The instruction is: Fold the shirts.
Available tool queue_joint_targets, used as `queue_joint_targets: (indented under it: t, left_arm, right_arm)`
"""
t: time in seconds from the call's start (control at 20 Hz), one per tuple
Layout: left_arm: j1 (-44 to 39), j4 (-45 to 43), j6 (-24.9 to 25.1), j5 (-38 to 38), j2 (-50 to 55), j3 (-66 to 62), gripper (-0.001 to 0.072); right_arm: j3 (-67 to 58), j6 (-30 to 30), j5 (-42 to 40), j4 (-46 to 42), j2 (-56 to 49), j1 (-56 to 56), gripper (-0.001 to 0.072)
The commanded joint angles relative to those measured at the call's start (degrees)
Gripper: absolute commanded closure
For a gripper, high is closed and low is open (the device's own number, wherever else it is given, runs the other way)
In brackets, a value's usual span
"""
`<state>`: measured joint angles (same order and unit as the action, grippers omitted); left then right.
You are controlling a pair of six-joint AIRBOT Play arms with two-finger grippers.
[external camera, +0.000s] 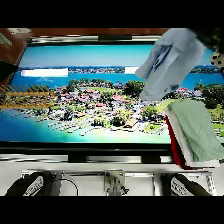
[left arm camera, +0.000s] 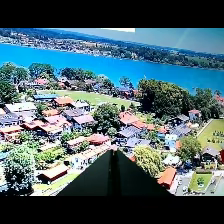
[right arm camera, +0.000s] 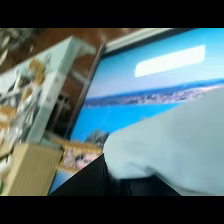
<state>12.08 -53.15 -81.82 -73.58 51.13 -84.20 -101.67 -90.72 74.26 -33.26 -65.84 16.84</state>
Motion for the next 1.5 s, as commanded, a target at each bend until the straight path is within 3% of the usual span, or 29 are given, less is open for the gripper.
queue_joint_targets:
  t: [0.0,0.2,0.55,0.65,0.75,0.9,1.0,1.25,1.45]
  left_arm:
    - [0.04,0.0,1.88,-0.72,-0.04,0.0,0.0679]
    - [0.02,0.0,1.86,-0.63,-0.02,0.0,0.0678]
    - [0.02,0.02,1.79,-0.66,-0.02,0.0,0.0679]
    - [0.04,0.02,1.64,-0.66,-0.02,0.0,0.0679]
    - [0.04,0.0,1.64,-0.66,-0.04,0.0,0.0679]
    - [0.04,0.02,1.64,-1.27,-0.26,0.0,0.0679]
    - [0.04,0.02,1.66,-2.21,-0.39,0.0,0.0679]
    - [0.04,0.02,1.64,-2.16,-0.44,0.0,0.0678]
    - [0.04,0.02,1.62,-2.16,-0.44,0.0,0.0679]
  right_arm:
    - [-0.63,-3.28,3.82,-2.32,1.84,9.2,0.0639]
    - [-0.63,-3.04,3.48,-10.67,0.5,10.84,0.0639]
    - [-0.66,0.02,-6.38,-0.37,-5.7,10.84,0.0639]
    - [-0.66,0.37,-5.55,-0.39,-6.03,10.84,0.0638]
    - [-0.63,0.0,0.02,-5.66,-6.01,10.93,0.0639]
    - [-0.63,-0.11,12.33,-27.63,-6.01,10.95,0.0638]
    - [-0.66,1.62,13.94,-35.36,-6.01,11.06,0.0639]
    - [-0.66,7.45,1.66,-18.25,-6.01,11.37,0.0639]
    - [-0.66,7.72,-8.15,-15.23,-6.01,11.37,0.0639]
